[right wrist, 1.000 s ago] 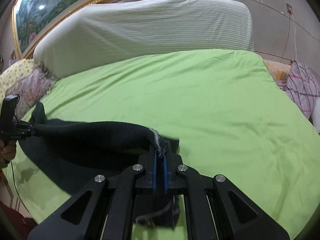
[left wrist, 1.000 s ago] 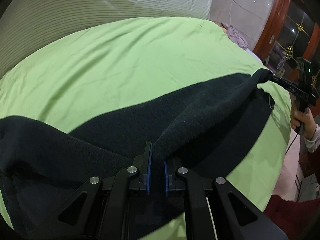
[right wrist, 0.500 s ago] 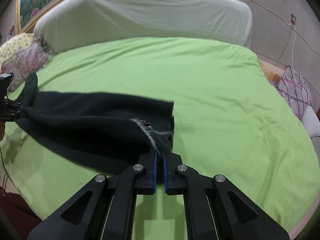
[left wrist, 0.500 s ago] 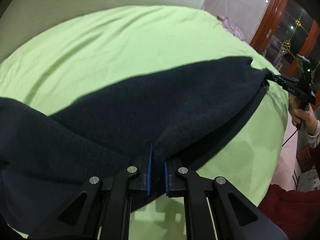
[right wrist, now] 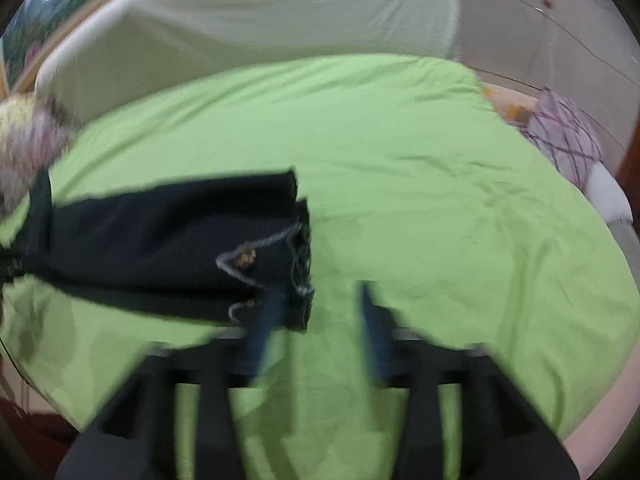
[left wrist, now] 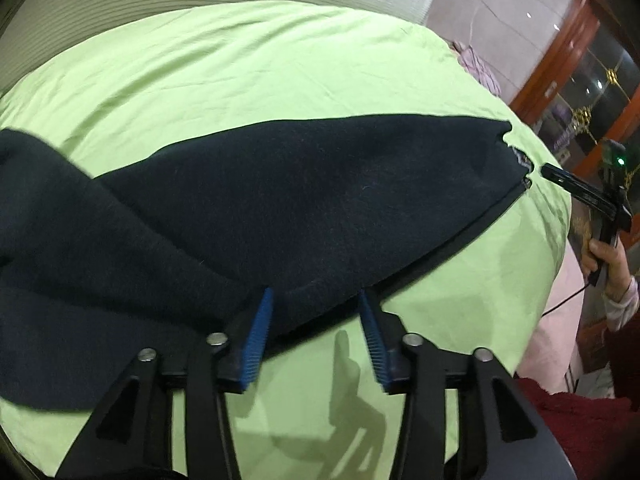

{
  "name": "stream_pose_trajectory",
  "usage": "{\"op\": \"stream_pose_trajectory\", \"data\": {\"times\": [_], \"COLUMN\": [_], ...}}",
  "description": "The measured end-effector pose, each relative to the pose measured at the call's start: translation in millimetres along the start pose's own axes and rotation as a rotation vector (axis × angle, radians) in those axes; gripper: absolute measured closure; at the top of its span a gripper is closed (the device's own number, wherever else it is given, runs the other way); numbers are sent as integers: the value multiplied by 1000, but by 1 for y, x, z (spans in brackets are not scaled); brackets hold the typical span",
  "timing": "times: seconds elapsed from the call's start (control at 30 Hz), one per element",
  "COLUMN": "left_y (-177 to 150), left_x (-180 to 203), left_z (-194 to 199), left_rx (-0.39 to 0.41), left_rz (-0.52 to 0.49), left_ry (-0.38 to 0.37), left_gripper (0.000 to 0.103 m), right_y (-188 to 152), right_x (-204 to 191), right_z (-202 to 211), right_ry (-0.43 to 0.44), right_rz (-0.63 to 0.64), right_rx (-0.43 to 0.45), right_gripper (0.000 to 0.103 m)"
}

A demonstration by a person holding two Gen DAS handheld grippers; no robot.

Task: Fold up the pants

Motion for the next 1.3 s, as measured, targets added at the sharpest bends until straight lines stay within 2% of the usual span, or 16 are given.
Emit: {"op": "stream_pose_trajectory", "data": {"times": [0.03,0.17,0.27,0.37,0.5,0.63,0.8,0.87,0.93,1.03,1.1,1.17,1.2,1.23,1.3], "left_y": [-2,-5,-5,-2,8,30,60,73,90,92,84,79,77,77,78], "left_x": [-1,-13,-35,-60,-92,-124,-147,-152,-158,-168,-171,-173,-174,-176,-177], "left_z": [4,16,30,44,55,62,58,54,45,29,20,16,16,16,21], "left_rx": [5,20,35,42,13,-64,-171,-204,-258,-356,-401,-420,-410,-395,-356], "left_rz": [17,117,183,284,397,495,583,582,541,497,477,458,469,480,494], "left_ry": [2,17,88,124,202,341,426,463,522,626,657,671,654,633,601], "left_gripper": [49,46,42,40,36,36,36,34,32,32,37,59,66,81,87], "right_y": [4,10,12,11,14,15,15,15,15,10,4,-4,-8,-12,-18], "right_x": [-3,-39,-76,-118,-166,-213,-270,-297,-321,-354,-375,-389,-392,-397,-405], "right_z": [7,13,2,-13,-24,-31,-37,-38,-41,-48,-55,-63,-67,-74,-85], "right_ry": [22,138,236,335,446,538,626,671,712,752,776,774,768,759,756], "right_rz": [-15,-29,-7,24,64,116,211,256,296,359,396,431,445,459,470], "right_rx": [29,66,44,20,1,-18,-55,-74,-89,-126,-157,-183,-194,-208,-241], "right_gripper": [39,39,39,38,38,37,37,37,37,37,37,37,37,37,38]}}
Point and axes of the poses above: each gripper's, at about its wrist camera, not at the fingertips, and z roughly against the way its jaws point, x to its right, y to its top, the point moved 8 cm from there along -z, roughly the way its jaws point, and after that the axes turned 1 degree about z, right-handed, at the moved point
